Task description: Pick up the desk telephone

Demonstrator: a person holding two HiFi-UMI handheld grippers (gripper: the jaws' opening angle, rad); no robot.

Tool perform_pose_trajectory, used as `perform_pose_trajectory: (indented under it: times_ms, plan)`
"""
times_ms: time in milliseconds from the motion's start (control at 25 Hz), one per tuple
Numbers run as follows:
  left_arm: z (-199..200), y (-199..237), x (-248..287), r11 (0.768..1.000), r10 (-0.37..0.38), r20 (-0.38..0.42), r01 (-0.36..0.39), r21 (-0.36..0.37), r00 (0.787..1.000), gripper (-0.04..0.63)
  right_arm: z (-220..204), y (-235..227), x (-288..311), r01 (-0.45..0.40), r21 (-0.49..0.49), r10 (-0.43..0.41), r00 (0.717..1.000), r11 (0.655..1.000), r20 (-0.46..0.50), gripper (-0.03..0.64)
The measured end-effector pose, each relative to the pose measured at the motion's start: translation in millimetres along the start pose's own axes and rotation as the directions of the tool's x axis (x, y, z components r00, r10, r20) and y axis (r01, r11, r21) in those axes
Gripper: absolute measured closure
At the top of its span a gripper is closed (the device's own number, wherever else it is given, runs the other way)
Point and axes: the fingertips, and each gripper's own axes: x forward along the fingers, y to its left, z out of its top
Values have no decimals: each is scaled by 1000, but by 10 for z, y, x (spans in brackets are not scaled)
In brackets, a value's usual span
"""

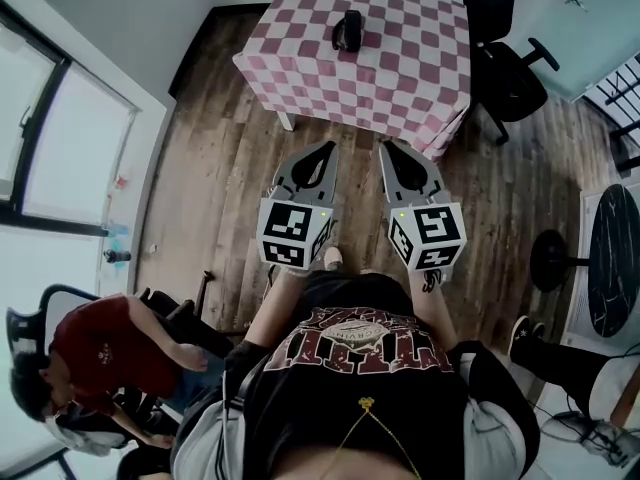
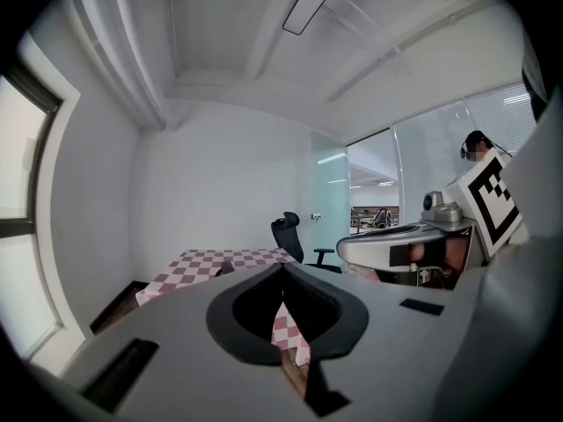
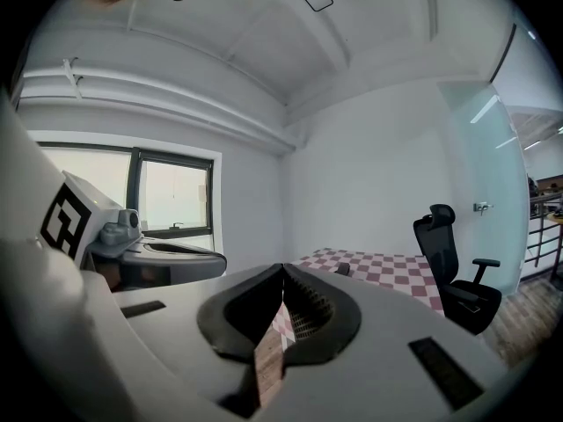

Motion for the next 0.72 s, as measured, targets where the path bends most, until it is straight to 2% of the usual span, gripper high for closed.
perform_pose_trajectory:
  times_ms: [440, 720]
  plan:
    - [35, 385, 238, 1000, -2, -18, 2, -12, 1000, 588, 18, -135, 406, 26, 11, -26, 999, 1000, -31, 598]
    - [108, 591, 682, 1000, 1, -30, -1, -16, 1000, 588, 63, -389, 823, 1, 5, -1, 999, 1000, -45, 598]
